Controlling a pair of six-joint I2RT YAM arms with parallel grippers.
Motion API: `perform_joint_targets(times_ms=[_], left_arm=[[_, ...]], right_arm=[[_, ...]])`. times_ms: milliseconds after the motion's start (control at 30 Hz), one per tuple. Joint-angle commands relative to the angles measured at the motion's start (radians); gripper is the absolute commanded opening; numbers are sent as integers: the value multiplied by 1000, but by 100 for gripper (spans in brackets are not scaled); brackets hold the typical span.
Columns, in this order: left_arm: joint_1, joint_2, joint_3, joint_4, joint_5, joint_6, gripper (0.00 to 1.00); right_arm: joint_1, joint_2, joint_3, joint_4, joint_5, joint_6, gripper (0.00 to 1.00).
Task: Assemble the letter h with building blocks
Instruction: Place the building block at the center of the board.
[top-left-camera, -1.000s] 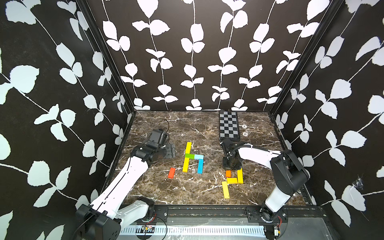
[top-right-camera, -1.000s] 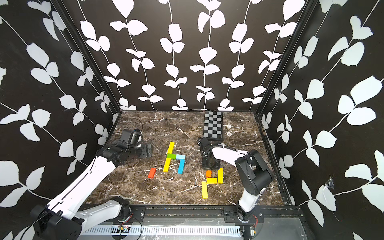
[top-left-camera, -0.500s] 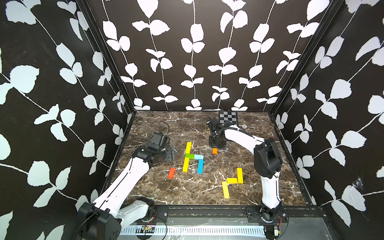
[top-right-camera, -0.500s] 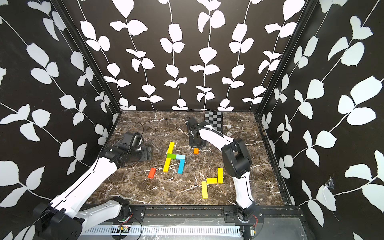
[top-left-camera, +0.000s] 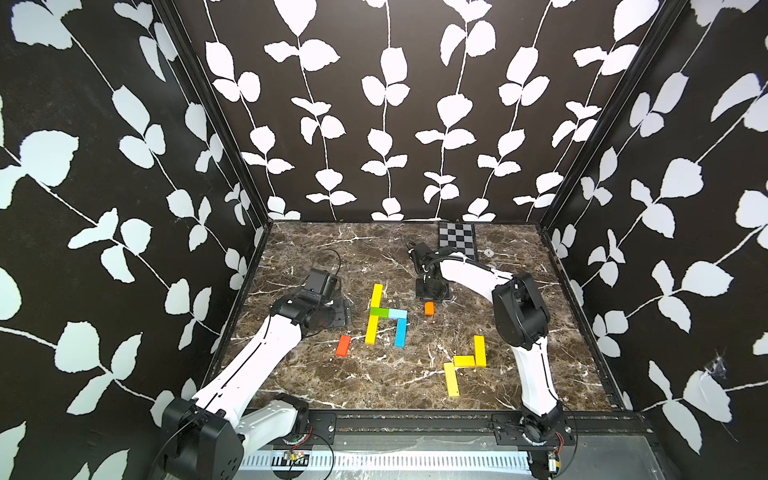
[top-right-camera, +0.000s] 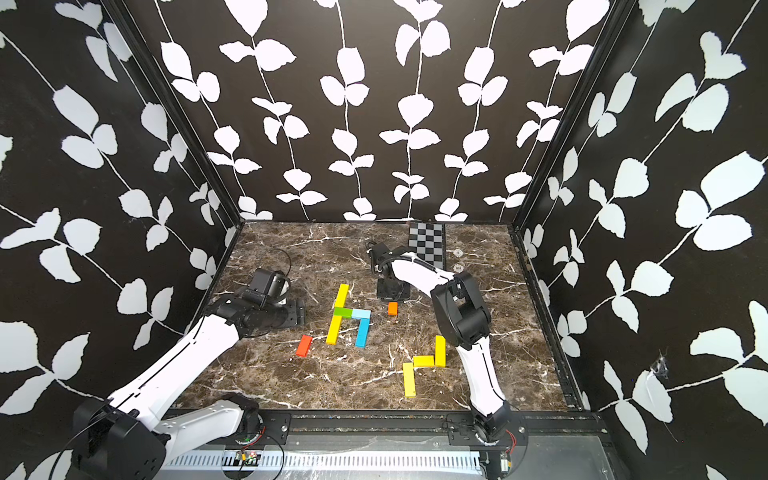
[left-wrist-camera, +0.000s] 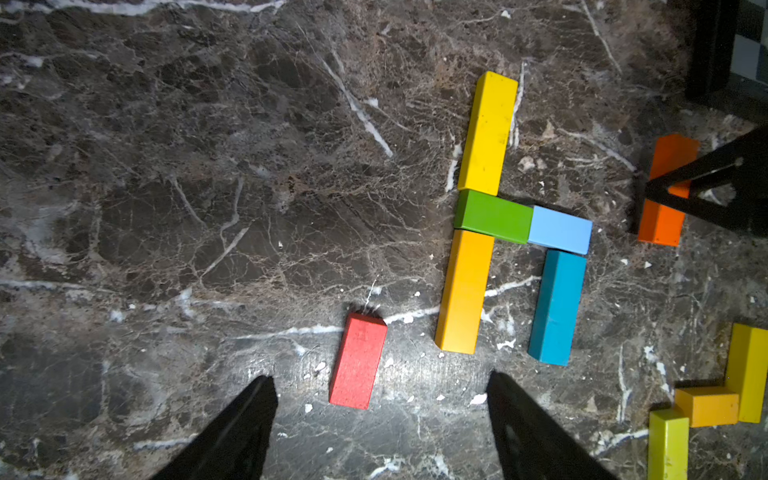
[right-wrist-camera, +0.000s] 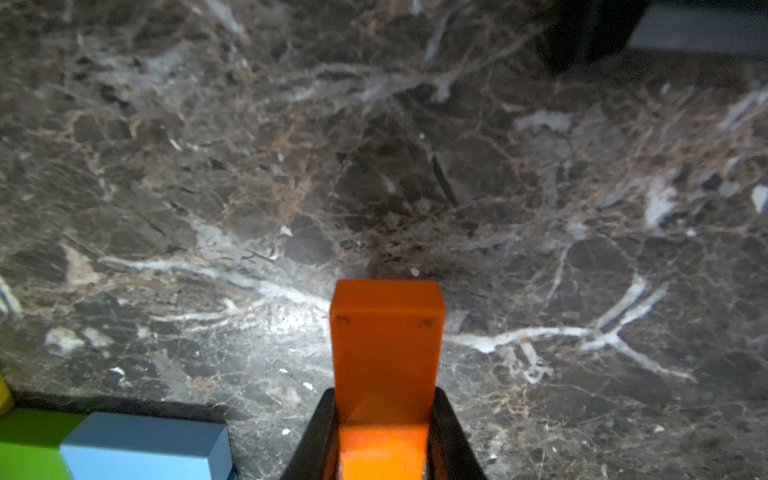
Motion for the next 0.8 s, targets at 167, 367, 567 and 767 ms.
perform_joint_targets(times_ms=[167,367,567,767], left_arm=[[7,9,-31,24,24,-10,82],[7,20,-55,7,31,-13,82],[3,-2,-93,-39,40,-29,82],[-70,-7,-173,-81,-10,-143,84]], right_arm=[[15,107,115,-56,26,4,7],[16,110,92,-46,8,12,30],[17,78,114,-33,6,2,69],[22,-3,152,-43,16,-25,71]])
